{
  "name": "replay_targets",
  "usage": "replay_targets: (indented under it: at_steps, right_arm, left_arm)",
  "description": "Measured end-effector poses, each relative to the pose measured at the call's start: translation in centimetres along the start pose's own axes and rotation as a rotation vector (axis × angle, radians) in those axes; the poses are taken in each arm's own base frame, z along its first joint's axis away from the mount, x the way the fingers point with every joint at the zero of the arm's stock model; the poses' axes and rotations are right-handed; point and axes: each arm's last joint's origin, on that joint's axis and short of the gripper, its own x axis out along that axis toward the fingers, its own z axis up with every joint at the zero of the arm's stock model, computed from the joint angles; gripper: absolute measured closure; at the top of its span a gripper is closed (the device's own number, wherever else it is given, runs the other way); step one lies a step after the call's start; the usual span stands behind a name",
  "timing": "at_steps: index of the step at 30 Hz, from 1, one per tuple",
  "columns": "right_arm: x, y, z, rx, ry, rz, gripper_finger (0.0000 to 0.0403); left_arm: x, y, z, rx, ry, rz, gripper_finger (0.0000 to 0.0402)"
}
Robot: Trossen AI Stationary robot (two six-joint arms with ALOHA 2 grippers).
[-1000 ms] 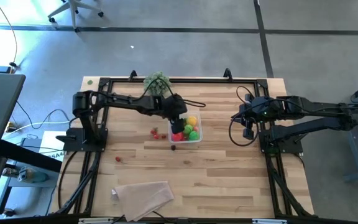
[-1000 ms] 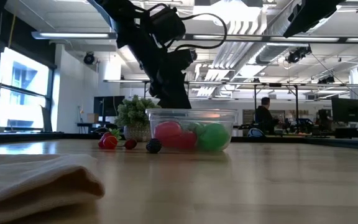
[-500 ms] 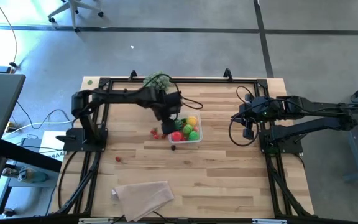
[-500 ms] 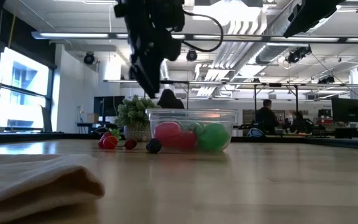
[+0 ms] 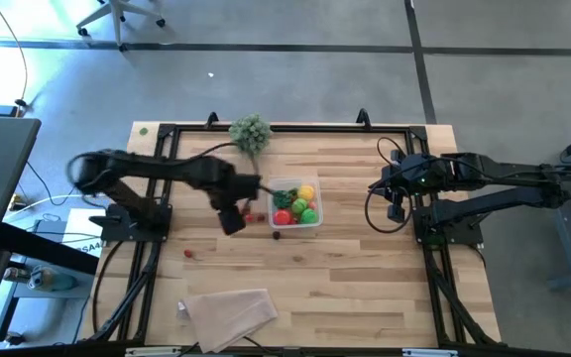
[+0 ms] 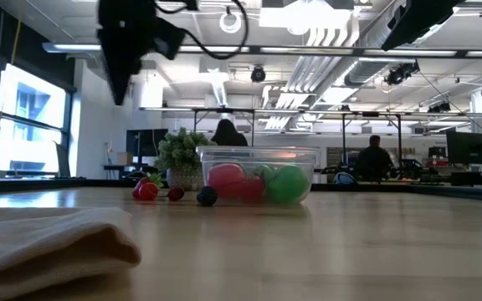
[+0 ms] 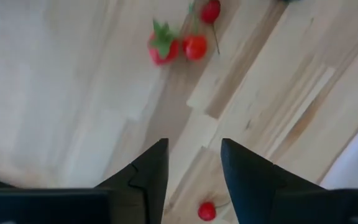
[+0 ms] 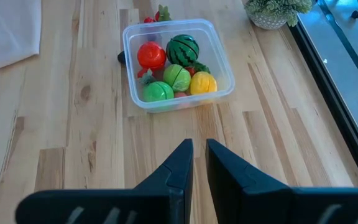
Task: Pick and placing Produce into tupperware
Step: Put the bottom red cherry into the transparent bin
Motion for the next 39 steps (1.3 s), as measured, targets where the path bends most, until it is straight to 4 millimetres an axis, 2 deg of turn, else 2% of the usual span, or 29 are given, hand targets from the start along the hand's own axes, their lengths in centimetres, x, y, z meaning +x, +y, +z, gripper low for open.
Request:
replay_targets:
  at_steps: [4, 9, 12, 16, 24, 31, 39]
  right_arm:
    - [0.0, 0.0, 0.0, 0.000, 0.000, 0.000, 0.0368]
    - [0.0, 0.0, 0.0, 0.000, 0.000, 0.000, 0.0368]
    - [0.0, 0.0, 0.0, 0.000, 0.000, 0.000, 0.0368]
    - [0.0, 0.0, 0.0, 0.000, -0.001, 0.000, 0.0368]
    - [0.0, 0.0, 0.0, 0.000, 0.000, 0.000, 0.0368]
    - [0.0, 0.0, 0.0, 0.000, 0.000, 0.000, 0.0368]
    - [0.0, 0.0, 0.0, 0.000, 0.000, 0.000, 0.0368]
  left_arm:
    - [0.2, 0.9, -4.3, -0.080, -0.065, -0.040, 0.0274]
    - [1.6, 2.3, -9.4, -0.227, -0.193, -0.153, 0.0273]
    - [3.0, 3.0, -11.8, -0.318, -0.249, -0.246, 0.0273]
    - [4.7, 3.4, -14.1, -0.366, -0.215, -0.335, 0.0273]
    - [6.0, 2.2, -15.5, -0.179, -0.102, -0.348, 0.0273]
    - [7.1, 0.1, -16.5, 0.204, -0.044, -0.276, 0.0273]
    - [8.8, -1.5, -16.8, 0.449, 0.007, -0.146, 0.0273]
